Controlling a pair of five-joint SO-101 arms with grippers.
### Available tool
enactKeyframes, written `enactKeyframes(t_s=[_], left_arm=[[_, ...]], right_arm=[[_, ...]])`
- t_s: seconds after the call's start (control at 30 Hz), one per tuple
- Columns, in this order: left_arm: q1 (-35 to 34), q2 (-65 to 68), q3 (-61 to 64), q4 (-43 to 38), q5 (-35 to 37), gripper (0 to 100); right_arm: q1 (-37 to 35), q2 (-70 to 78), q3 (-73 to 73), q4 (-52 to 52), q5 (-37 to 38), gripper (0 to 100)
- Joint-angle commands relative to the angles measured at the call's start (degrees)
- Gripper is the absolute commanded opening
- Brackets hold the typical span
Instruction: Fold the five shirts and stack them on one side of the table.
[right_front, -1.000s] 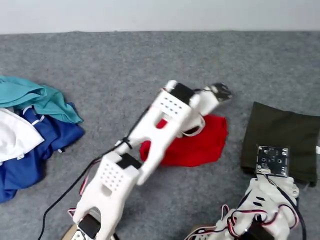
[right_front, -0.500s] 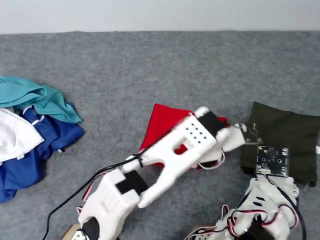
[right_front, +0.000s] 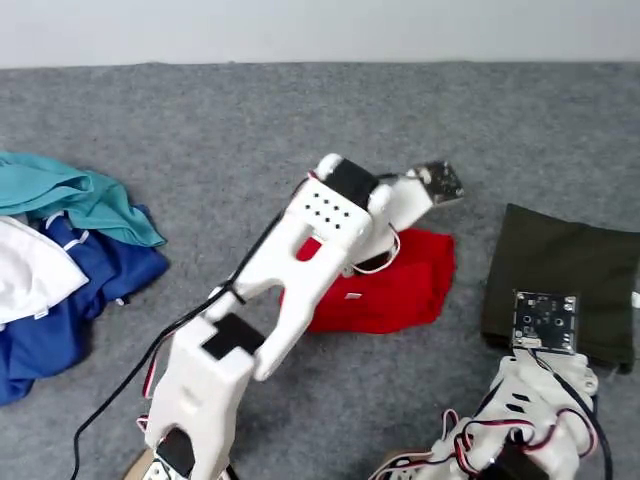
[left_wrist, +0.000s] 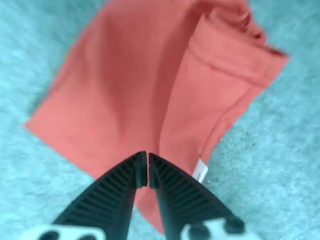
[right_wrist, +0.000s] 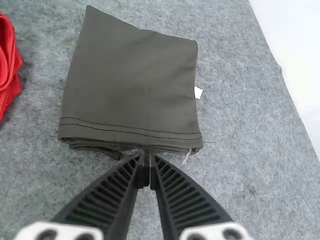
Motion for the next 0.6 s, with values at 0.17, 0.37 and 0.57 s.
enactKeyframes(t_s=[0.17,0.37,0.57], left_arm=[[8.1,2.6,1.8,1.4,-0.4,1],[15.7,-2.4,10.4,1.3,-0.4,1],[13.0,-7.2,9.5,1.2,-0.5,1]], right_arm=[[0.7,0.5,-0.3,-0.5,-0.2,1.3],[0.7,0.5,-0.3,-0.5,-0.2,1.3],[0.7,0.5,-0.3,-0.5,-0.2,1.3]])
